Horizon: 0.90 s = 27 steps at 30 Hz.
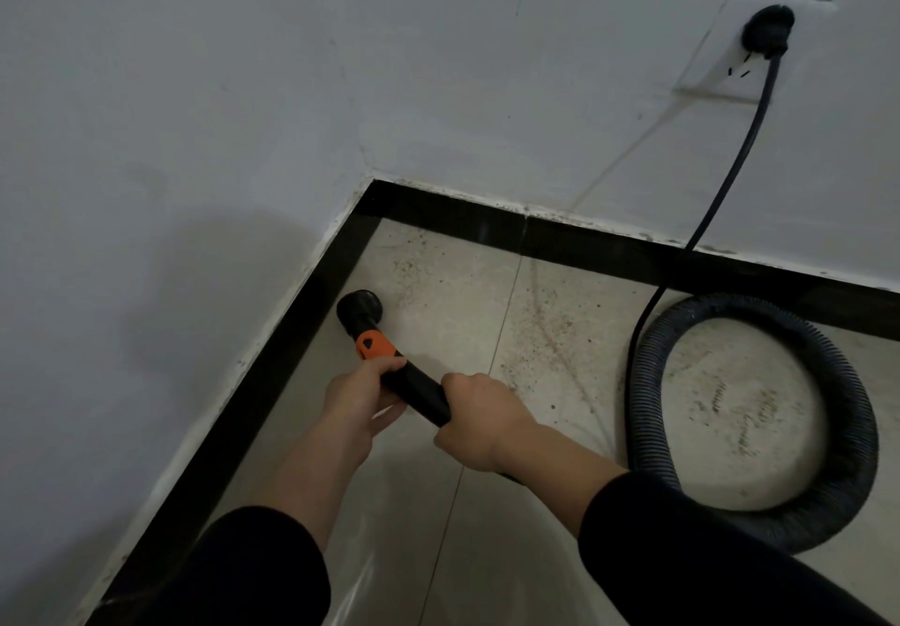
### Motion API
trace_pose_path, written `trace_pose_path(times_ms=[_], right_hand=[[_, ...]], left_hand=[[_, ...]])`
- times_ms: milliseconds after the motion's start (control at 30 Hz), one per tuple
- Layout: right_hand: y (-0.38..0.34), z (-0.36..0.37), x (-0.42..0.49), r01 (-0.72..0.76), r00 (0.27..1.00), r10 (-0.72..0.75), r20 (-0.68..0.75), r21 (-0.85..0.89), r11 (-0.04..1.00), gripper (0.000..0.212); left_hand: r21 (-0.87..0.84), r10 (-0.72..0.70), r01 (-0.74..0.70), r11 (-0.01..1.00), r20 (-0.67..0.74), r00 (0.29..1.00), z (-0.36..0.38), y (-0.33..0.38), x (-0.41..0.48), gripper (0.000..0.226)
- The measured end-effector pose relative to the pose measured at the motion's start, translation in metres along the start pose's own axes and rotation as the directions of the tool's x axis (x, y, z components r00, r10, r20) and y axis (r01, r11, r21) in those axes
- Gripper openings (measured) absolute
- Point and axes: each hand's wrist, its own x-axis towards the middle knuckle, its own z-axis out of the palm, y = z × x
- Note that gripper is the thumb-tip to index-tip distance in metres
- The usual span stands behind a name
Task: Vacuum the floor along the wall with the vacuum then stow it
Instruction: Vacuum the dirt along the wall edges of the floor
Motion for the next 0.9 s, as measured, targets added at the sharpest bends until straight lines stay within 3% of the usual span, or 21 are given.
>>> trace_pose_path(times_ms=[367,900], right_hand=[[0.019,-0.004,-0.006,-0.061,0.997,0.062,-0.038,0.018,0.998,0.019],[0.049,0.000,-0.014,-0.124,0.986,0.130,-0.108,0.058,0.991,0.016]], left_hand=[[-0.016,0.029,-0.027,1.000,0.089,0.996,0.025,-0.006,-0.006,0.026],[0.000,0.021,-0.021,1.000,0.116,0.993,0.052,-0.014,-0.013,0.012]])
